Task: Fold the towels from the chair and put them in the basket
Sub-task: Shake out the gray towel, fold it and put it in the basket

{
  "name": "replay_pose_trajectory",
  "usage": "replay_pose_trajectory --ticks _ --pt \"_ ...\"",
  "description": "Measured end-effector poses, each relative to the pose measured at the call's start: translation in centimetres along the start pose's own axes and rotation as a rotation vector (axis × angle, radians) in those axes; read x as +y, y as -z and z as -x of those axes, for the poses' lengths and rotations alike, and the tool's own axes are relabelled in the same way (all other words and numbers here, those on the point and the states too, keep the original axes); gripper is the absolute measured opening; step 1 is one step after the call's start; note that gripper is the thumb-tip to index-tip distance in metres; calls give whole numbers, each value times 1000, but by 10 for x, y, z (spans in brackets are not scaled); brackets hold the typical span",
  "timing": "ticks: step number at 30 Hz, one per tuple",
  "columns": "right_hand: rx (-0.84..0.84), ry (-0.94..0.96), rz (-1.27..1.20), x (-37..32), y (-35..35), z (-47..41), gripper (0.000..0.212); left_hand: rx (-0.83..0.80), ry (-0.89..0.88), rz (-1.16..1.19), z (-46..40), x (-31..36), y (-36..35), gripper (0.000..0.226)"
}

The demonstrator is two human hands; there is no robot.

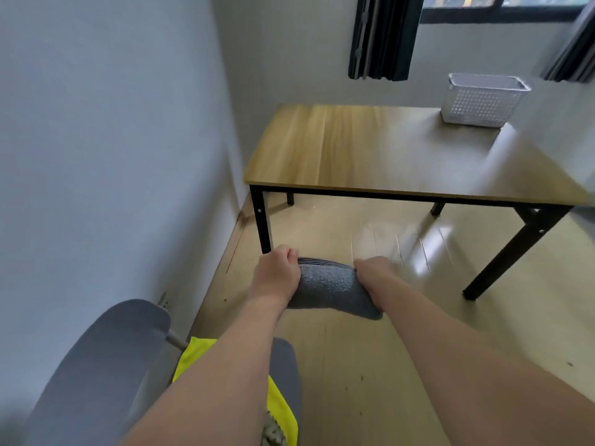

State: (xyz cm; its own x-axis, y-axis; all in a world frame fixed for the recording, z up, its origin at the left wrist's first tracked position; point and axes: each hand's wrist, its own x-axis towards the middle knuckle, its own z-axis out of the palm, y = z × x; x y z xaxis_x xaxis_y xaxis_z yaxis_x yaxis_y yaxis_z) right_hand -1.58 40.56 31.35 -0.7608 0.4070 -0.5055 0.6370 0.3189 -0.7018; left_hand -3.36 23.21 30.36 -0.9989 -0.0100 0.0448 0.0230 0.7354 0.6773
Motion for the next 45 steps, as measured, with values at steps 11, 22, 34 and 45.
replay_pose_trajectory --ticks 11,22,34,45 --pt "-194 -217 -297 -29 181 70 61 152 -95 22 45 205 46 31" --pt "-1 33 -76 1 313 -20 46 167 -54 154 47 301 -76 31" --pt "191 121 76 10 460 -167 44 53 -72 235 -43 415 -220 25" --pt "89 245 132 -42 621 -365 46 248 -26 163 -176 583 -341 25"
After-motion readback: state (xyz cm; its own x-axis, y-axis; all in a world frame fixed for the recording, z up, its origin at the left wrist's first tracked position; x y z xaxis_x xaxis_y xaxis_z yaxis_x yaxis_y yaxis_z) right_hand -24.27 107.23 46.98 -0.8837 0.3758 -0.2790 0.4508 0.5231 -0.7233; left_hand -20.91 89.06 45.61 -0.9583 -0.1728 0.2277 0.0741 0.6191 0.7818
